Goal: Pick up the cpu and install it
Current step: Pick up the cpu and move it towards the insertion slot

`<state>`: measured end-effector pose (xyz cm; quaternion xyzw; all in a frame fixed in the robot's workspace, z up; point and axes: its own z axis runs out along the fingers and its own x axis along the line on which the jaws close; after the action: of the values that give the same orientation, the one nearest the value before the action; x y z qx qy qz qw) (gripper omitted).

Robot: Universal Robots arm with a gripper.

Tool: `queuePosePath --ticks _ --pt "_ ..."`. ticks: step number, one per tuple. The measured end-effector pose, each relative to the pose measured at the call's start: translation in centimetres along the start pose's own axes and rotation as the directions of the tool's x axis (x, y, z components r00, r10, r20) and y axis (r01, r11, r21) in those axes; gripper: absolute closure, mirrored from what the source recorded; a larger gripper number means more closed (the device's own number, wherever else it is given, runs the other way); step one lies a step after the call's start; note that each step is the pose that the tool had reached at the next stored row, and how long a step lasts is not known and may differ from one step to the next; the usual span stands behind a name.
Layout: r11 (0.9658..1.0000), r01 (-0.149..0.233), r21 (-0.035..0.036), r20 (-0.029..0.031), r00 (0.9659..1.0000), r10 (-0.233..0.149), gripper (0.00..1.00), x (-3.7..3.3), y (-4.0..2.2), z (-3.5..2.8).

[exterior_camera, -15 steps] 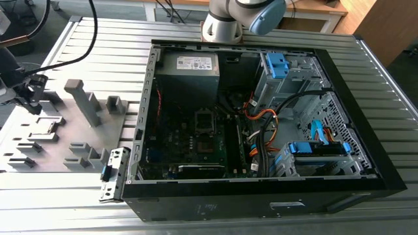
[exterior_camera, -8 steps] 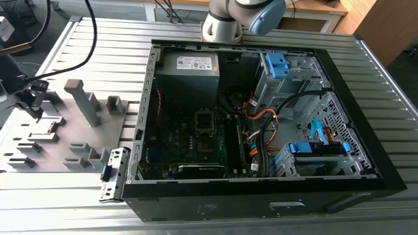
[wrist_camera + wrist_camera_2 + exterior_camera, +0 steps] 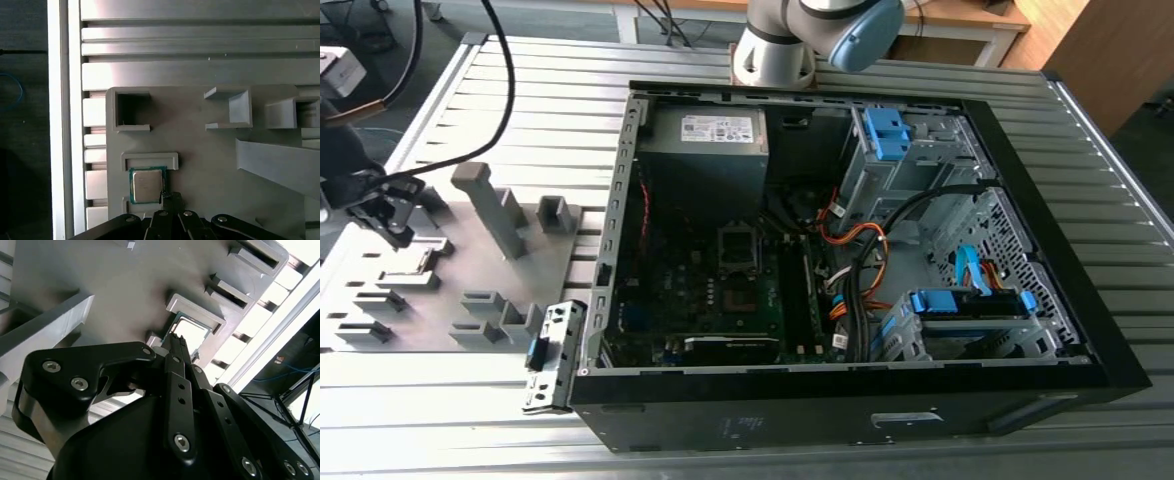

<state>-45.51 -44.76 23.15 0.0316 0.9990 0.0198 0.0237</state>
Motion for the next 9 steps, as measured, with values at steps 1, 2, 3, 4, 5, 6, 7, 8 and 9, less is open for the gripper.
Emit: queuePosePath --ticks 1,2,3,4,5,6,7,8,9 --pt "1.0000 -0.008 0.0004 0.0001 1.0000 0.008 0.89 0.00 0.00 0.01" --pt "1.0000 -0.008 0.0005 0.0002 1.0000 0.008 0.89 0.00 0.00 0.01" --pt "1.0000 -0.008 0.0006 0.0002 1.0000 0.008 0.89 0.00 0.00 0.02" --pt "1.0000 -0.008 0.0006 0.0004 1.0000 0.008 0.89 0.00 0.00 0.03" --pt "1.0000 -0.008 0.0007 0.0003 1.0000 0.008 0.89 0.00 0.00 0.02" --pt "1.0000 -0.009 0.0009 -0.0023 1.0000 0.009 0.89 0.00 0.00 0.05" --pt "1.0000 -0.009 0.0018 -0.0143 0.9999 0.009 0.89 0.00 0.01 0.07" --pt "1.0000 -0.009 0.0023 -0.0220 0.9997 0.010 0.89 0.00 0.01 0.08" --pt "1.0000 -0.010 0.0023 -0.0228 0.9997 0.010 0.89 0.01 0.01 0.08"
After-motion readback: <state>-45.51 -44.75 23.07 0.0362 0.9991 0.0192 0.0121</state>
